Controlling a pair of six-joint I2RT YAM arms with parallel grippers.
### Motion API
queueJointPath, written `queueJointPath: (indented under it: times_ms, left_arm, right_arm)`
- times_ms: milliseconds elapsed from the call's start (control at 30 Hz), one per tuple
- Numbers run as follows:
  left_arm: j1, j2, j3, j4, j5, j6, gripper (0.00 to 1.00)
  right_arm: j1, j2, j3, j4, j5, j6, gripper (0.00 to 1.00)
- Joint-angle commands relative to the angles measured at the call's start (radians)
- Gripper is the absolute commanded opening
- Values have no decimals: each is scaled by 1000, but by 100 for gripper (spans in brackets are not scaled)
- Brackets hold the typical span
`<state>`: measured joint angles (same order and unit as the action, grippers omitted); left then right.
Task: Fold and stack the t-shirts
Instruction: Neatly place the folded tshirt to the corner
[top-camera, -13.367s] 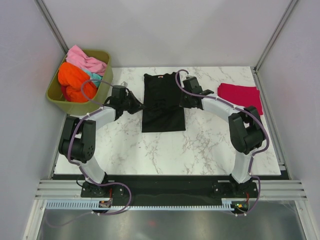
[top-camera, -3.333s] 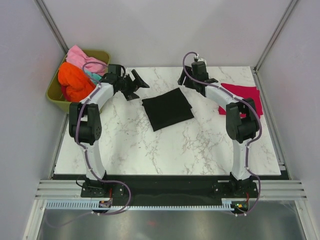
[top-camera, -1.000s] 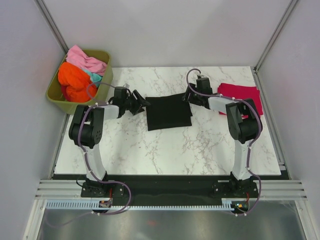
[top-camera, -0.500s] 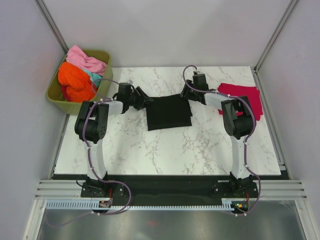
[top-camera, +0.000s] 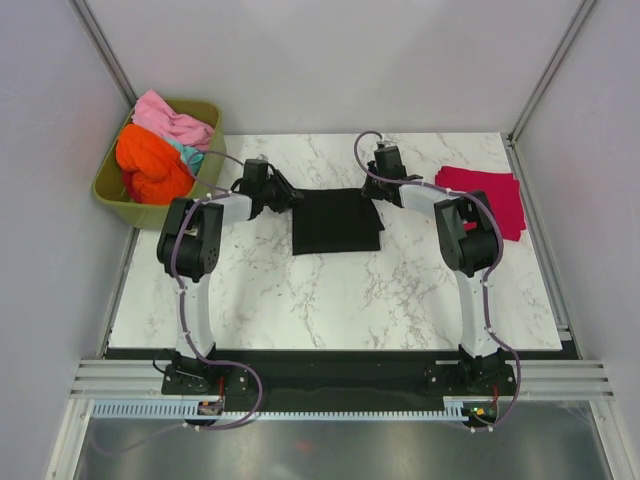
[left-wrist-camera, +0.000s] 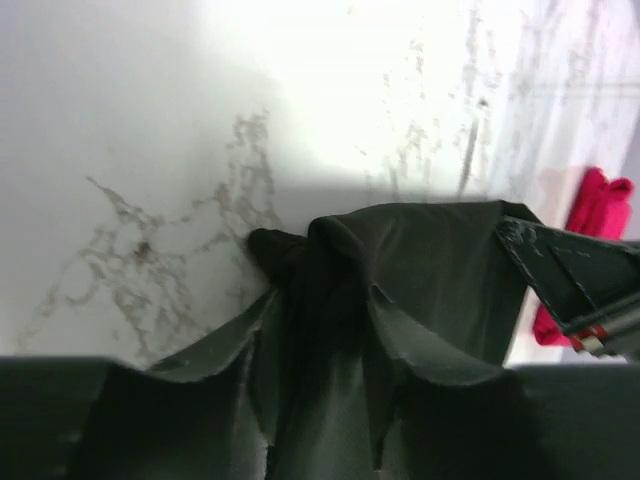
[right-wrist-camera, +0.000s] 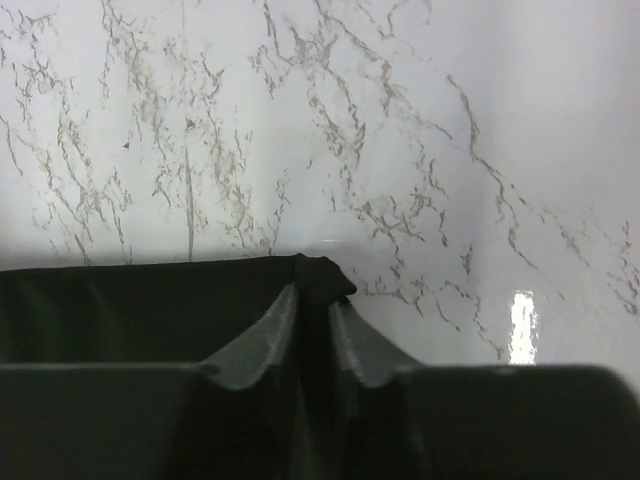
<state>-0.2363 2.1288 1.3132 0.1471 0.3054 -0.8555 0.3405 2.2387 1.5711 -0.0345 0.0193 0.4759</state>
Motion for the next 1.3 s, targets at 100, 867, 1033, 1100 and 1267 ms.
queueJointPath:
  times_ms: [100,867,1033,1100,1267]
  left_arm:
    - [-1,77,76,-83,-80,33,18]
    - [-297,-132,-45,137,-230,92,2]
    - [-397,-118,-14,204,-241,73,2]
    - [-452,-106,14,226,-258,65,2]
    - [-570,-3,168,262,-293,79,2]
  right_arm:
    - [18,42,23,-81,34,-26,7]
    - [-37,-482,-423,27,287,61,0]
    - [-132,-641,-540,27,346,102,0]
    - [-182,-674,-554,27,355,116,0]
    - [-316,-679,-481,-56,375,104,0]
